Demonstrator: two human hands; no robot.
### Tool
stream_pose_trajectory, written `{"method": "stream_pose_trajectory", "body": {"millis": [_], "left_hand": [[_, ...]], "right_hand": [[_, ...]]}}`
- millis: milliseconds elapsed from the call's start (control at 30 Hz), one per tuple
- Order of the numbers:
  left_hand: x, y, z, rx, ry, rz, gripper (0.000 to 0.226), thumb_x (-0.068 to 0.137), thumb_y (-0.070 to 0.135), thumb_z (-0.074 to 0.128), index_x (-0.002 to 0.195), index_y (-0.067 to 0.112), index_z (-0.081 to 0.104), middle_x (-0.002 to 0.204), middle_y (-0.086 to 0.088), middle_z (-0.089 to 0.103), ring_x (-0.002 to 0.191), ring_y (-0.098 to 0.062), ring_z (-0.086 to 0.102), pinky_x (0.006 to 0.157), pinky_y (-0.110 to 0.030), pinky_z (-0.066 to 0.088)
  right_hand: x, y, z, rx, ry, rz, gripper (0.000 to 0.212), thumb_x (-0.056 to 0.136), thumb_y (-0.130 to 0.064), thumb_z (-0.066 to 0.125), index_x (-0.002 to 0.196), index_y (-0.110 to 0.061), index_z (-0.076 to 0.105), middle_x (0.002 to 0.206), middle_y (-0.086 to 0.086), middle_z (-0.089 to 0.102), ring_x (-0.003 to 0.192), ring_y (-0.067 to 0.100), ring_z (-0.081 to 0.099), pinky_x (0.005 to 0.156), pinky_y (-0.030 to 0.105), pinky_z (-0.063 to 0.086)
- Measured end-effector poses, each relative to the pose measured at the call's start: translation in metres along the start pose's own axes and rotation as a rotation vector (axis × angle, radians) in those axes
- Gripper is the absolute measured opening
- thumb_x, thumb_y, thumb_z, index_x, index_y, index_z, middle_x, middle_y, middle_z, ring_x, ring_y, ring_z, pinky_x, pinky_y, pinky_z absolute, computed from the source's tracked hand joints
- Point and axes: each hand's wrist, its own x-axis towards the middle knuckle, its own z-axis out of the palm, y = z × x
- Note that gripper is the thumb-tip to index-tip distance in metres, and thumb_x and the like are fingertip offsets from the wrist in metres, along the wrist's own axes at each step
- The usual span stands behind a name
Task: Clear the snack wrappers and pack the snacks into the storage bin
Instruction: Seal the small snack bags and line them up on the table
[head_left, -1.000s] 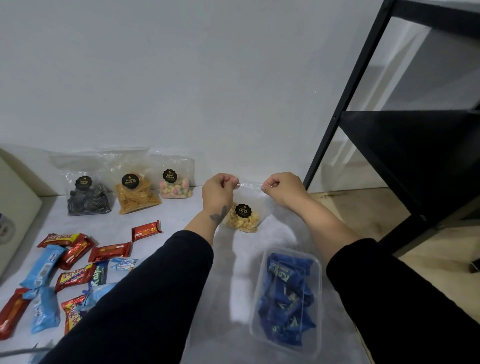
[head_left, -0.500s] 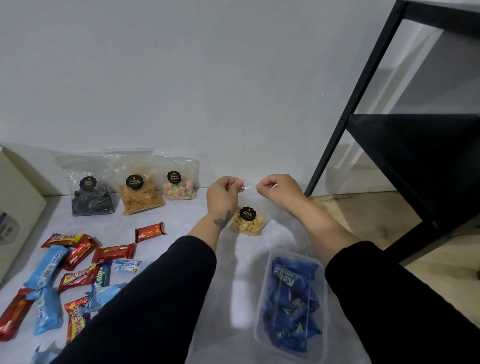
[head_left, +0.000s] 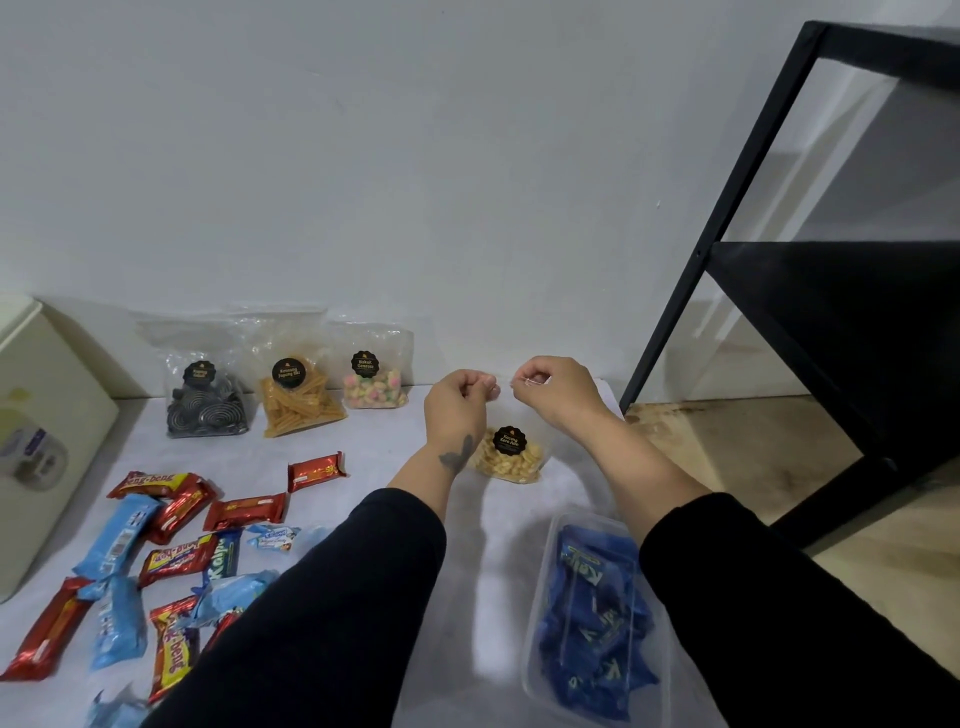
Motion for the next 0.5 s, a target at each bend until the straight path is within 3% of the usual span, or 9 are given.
{"method": "stream_pose_trajectory", "body": {"millis": [67,300,500], "left_hand": [[0.000,0.001,-0.002,0.007,0.005,0.001,0.014,0.094,0.015,0.054,0.088,0.008,0.064,0.079,-0.002,0.068,0.083,-0.014,0.066,0.082,-0.025,0.048],[-0.004,0.005,-0.004,0.063,0.019,0.019,0.014,0.094,0.014,0.053,0.082,0.016,0.061,0.073,0.008,0.064,0.079,-0.013,0.062,0.079,-0.025,0.047],[-0.002,0.005,-0.008,0.072,0.031,0.064,0.011,0.092,0.014,0.057,0.083,0.014,0.064,0.079,0.000,0.067,0.079,-0.013,0.064,0.073,-0.020,0.048]], "right_hand": [[-0.001,-0.004,0.002,-0.045,0.003,0.009,0.014,0.077,-0.030,0.064,0.064,-0.035,0.061,0.076,-0.014,0.059,0.088,0.012,0.058,0.091,0.039,0.046],[-0.006,-0.015,0.005,-0.098,-0.002,0.018,0.011,0.077,-0.039,0.064,0.078,-0.028,0.064,0.079,-0.010,0.056,0.082,0.012,0.054,0.083,0.034,0.032],[-0.004,-0.020,0.009,-0.085,-0.020,0.007,0.015,0.078,-0.044,0.064,0.080,-0.029,0.064,0.082,-0.012,0.058,0.084,0.011,0.054,0.085,0.036,0.033]]}}
